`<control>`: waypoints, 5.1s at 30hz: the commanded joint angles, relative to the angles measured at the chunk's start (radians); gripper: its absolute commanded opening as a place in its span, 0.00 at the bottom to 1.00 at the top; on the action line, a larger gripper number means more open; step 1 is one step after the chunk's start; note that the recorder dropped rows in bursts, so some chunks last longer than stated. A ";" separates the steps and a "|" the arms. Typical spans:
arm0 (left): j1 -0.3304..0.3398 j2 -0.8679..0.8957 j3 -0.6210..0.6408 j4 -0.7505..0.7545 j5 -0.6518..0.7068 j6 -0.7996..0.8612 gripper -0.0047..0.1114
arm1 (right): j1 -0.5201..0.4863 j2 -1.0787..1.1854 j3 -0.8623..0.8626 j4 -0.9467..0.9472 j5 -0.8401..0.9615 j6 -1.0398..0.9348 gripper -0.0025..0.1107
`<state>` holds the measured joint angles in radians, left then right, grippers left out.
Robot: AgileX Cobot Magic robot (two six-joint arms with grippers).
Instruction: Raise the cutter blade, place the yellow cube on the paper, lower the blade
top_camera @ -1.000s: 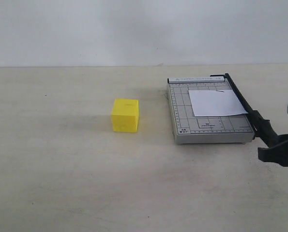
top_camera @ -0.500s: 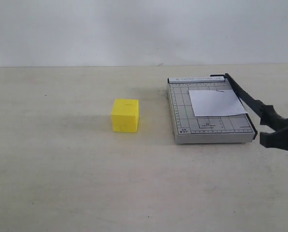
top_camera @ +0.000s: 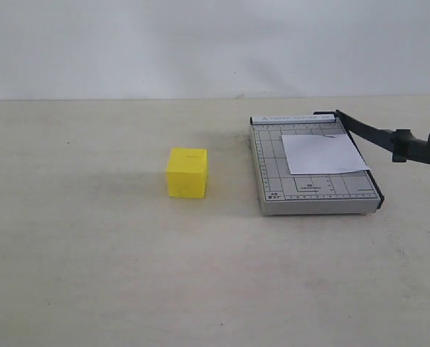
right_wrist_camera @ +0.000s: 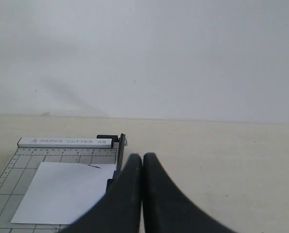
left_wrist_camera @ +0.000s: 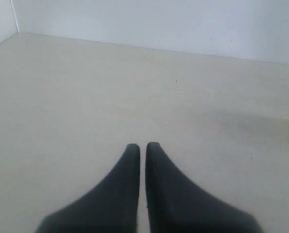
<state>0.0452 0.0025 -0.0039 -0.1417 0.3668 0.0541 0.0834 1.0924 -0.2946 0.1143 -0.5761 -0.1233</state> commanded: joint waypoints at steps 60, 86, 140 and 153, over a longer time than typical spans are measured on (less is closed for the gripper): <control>0.000 0.253 -0.384 -0.371 -0.275 0.003 0.08 | -0.004 -0.801 0.002 0.006 0.954 -0.010 0.02; -0.740 2.024 -1.335 -1.603 0.010 1.540 0.08 | -0.004 -0.792 0.009 0.006 0.958 -0.010 0.02; -0.880 2.449 -1.964 -1.134 -0.163 0.751 0.08 | -0.004 -0.628 0.033 0.059 0.896 -0.018 0.02; -0.843 2.583 -2.147 -0.757 0.199 0.326 0.08 | -0.004 -0.631 -0.017 0.079 0.927 -0.015 0.02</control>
<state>-0.7997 2.5700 -2.1216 -1.0165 0.4985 0.4740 0.0814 0.4620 -0.2929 0.1774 0.3415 -0.1362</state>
